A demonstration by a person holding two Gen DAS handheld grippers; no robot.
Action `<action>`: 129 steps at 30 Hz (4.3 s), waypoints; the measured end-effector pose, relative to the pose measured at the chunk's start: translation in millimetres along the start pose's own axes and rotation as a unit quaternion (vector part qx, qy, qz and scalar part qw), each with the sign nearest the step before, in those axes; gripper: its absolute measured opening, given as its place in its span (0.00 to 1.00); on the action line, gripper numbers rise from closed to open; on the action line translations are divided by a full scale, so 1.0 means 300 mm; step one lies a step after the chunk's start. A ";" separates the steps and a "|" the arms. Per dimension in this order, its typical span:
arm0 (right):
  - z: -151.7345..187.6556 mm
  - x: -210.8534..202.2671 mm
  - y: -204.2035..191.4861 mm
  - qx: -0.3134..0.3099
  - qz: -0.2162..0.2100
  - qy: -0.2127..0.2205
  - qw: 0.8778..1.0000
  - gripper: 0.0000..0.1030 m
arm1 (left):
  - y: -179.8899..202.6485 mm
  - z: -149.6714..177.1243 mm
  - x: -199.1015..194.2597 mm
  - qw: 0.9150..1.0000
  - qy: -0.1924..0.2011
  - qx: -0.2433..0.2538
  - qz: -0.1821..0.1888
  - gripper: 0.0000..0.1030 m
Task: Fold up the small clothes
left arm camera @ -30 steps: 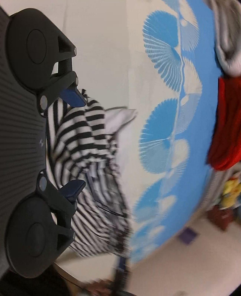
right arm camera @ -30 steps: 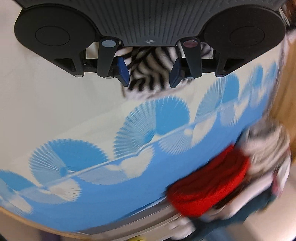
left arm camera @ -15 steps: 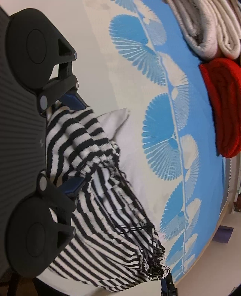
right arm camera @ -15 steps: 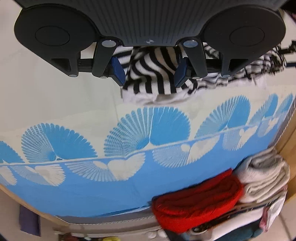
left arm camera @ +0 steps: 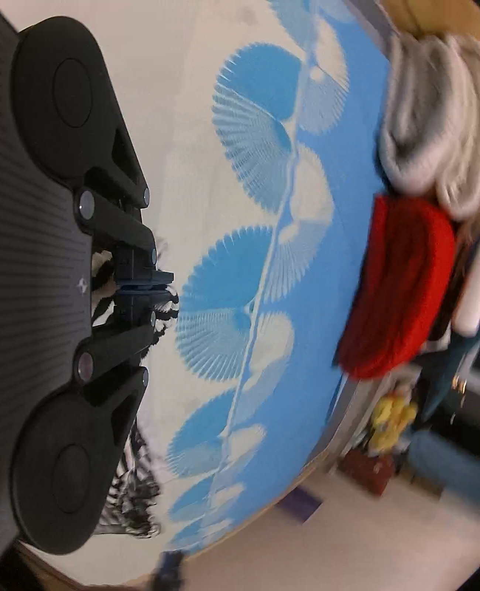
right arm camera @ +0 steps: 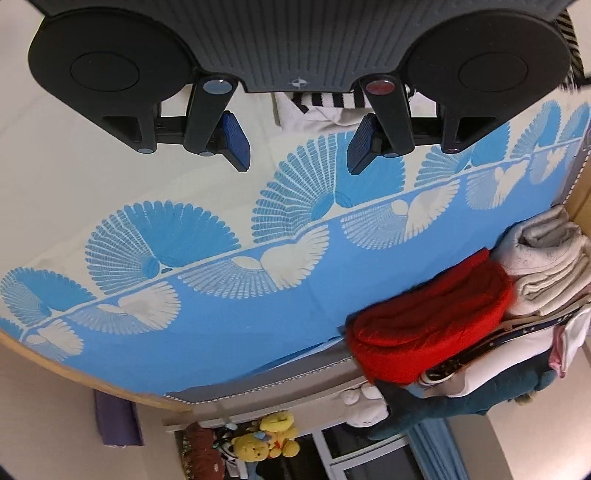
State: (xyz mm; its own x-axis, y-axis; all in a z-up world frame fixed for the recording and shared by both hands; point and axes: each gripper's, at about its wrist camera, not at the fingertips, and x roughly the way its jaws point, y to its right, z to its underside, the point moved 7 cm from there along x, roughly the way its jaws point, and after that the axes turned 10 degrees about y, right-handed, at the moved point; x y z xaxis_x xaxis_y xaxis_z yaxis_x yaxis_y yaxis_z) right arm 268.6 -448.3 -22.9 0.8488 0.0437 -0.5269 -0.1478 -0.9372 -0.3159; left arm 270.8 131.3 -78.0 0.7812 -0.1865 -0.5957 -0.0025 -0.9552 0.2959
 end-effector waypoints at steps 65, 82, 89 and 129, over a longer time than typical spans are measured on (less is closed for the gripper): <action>0.113 0.247 -0.058 -0.015 -0.010 -0.141 0.990 0.45 | -0.114 -0.014 0.113 0.991 -0.091 -0.077 -0.056 0.59; 0.410 -0.002 0.077 -0.077 -0.001 -0.264 0.962 0.56 | -0.089 0.393 -0.016 0.965 -0.253 -0.005 -0.067 0.58; 0.450 0.007 0.052 -0.123 -0.017 -0.279 0.952 0.52 | -0.010 0.458 0.011 0.958 -0.281 0.043 -0.047 0.36; 0.491 0.000 -0.060 -0.290 -0.059 -0.285 0.912 0.46 | 0.142 0.490 0.013 0.953 -0.262 0.150 0.002 0.36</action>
State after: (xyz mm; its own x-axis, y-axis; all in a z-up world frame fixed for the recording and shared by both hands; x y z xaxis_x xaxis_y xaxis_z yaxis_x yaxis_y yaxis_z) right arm 196.6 -380.6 -133.5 0.4154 0.1745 -0.8928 0.3616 -0.9322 -0.0139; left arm 182.1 56.3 -177.4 0.3619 -0.2049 -0.9094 -0.2458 -0.9620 0.1190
